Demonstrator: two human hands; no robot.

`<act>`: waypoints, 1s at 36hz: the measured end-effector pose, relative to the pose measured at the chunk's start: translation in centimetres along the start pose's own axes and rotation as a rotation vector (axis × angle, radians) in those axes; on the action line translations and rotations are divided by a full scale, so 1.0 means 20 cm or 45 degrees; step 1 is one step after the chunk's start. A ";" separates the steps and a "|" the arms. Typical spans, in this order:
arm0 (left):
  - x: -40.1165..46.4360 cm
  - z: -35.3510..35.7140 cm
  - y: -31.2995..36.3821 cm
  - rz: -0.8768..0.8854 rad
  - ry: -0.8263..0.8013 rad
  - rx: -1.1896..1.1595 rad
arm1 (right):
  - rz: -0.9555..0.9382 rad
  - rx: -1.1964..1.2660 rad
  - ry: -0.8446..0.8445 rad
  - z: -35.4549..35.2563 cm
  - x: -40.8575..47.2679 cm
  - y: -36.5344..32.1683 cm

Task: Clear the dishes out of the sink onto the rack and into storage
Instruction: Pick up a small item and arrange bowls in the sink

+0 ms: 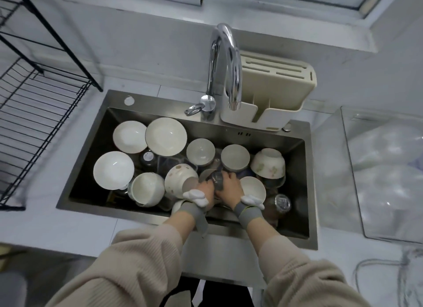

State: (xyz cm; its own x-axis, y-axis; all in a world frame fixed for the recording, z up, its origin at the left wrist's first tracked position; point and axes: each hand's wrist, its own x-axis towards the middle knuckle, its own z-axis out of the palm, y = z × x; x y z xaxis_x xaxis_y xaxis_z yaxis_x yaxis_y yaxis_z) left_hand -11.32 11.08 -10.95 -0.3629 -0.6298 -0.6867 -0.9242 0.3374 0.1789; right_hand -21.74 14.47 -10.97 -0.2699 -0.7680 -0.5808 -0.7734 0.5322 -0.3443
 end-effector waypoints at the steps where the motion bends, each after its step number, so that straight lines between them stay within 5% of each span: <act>1: 0.02 0.01 0.00 0.017 0.004 -0.022 | 0.017 0.022 -0.001 0.01 0.01 -0.01; 13: 0.06 0.03 0.00 0.092 0.012 -0.046 | 0.258 0.424 0.068 0.10 0.07 -0.06; 36: 0.02 0.05 0.02 0.090 0.051 -0.135 | 0.318 0.566 0.297 0.07 -0.05 -0.06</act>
State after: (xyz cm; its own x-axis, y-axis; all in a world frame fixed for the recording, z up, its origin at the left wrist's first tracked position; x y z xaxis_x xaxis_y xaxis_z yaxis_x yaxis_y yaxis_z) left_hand -11.63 11.67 -11.79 -0.4298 -0.6354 -0.6415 -0.9029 0.3070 0.3009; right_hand -19.74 15.20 -11.02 -0.5729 -0.6310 -0.5231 -0.3672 0.7682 -0.5244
